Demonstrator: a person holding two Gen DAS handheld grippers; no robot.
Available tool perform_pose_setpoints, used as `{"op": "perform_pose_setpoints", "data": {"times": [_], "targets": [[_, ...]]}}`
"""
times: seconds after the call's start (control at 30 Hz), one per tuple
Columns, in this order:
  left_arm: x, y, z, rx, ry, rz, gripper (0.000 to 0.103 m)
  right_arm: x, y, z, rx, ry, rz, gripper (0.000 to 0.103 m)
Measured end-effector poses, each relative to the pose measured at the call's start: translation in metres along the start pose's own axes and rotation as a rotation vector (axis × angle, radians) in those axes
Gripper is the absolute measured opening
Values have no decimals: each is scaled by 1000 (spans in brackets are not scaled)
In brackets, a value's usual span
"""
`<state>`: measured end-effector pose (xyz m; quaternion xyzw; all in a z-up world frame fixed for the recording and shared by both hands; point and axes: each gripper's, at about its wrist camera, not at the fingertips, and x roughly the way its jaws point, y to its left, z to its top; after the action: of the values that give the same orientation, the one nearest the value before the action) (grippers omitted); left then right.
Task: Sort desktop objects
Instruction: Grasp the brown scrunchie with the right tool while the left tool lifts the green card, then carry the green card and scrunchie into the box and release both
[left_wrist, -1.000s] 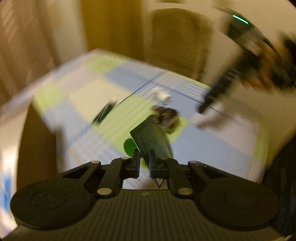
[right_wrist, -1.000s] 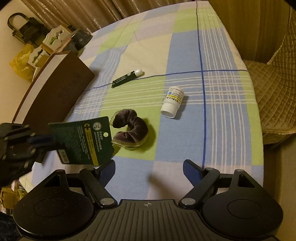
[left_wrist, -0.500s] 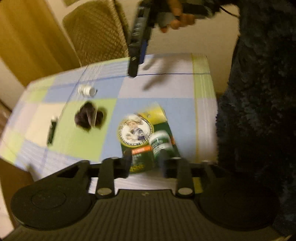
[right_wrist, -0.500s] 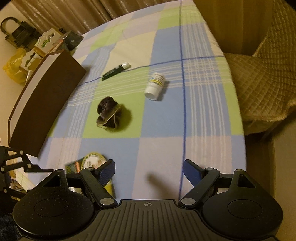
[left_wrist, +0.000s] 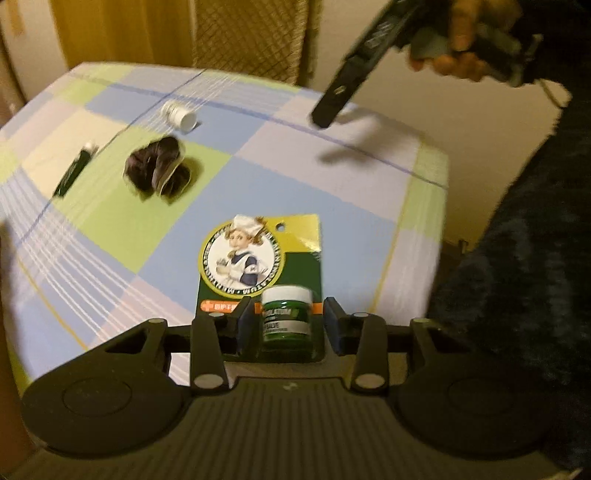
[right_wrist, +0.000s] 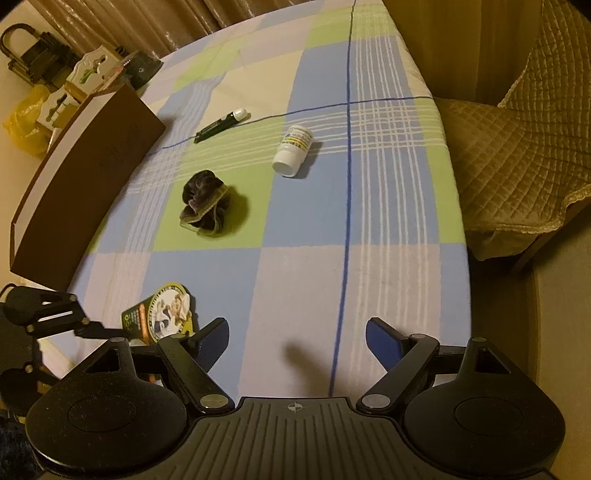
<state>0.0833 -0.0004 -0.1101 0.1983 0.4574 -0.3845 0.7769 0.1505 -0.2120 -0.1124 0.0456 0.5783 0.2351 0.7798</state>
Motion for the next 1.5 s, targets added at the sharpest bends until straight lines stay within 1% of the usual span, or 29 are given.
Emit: {"op": "perform_pose_setpoints", "data": {"times": [0.07,0.1,0.17,0.33,0.4,0.5,0.67,0.8,0.83,0.87,0.9,1.07,1.1,1.13,1.17,1.2,1.23,1.27,1.33,1.5], "targets": [[10,2,-3,-15,15,15,35,0,-2,0,-5,6,-5,84],[10,2,-4,-16,-8,17,35,0,-3,1,-10,8,-7,84],[10,5,-3,-48,-18,5,28,0,-2,3,-26,11,-9,84],[6,3,0,-51,-8,28,28,3,9,17,-96,0,7,84],[-4,5,1,-67,-19,32,28,5,17,24,-138,-14,22,84],[-25,10,4,-93,-44,64,28,10,33,38,-210,-33,45,84],[-66,24,12,-124,-77,146,28,30,67,60,-332,-46,75,84],[-104,39,16,-156,-118,206,28,47,89,79,-383,-53,89,84],[-114,42,16,-164,-126,215,28,51,93,83,-389,-50,83,81],[-124,46,16,-172,-137,231,28,56,97,88,-394,-43,81,66],[-133,50,15,-178,-144,248,28,62,99,92,-389,-32,79,62],[-166,71,8,-185,-143,338,28,87,101,104,-375,3,28,61],[-171,75,5,-189,-143,355,28,93,100,105,-371,23,17,55],[-176,81,2,-197,-141,368,28,98,100,105,-364,48,8,38],[-180,86,-2,-201,-140,379,28,102,100,104,-357,67,-7,30],[-186,91,-6,-208,-140,392,28,105,101,102,-361,73,-29,28],[-190,97,-10,-217,-138,401,28,106,103,101,-371,74,-49,11],[-194,102,-14,-224,-137,407,28,104,104,101,-370,73,-51,9],[-204,113,-23,-230,-136,426,28,97,109,103,-357,66,-15,7],[-224,146,-41,-250,-141,472,28,67,140,118,-400,-24,8,7]]}}
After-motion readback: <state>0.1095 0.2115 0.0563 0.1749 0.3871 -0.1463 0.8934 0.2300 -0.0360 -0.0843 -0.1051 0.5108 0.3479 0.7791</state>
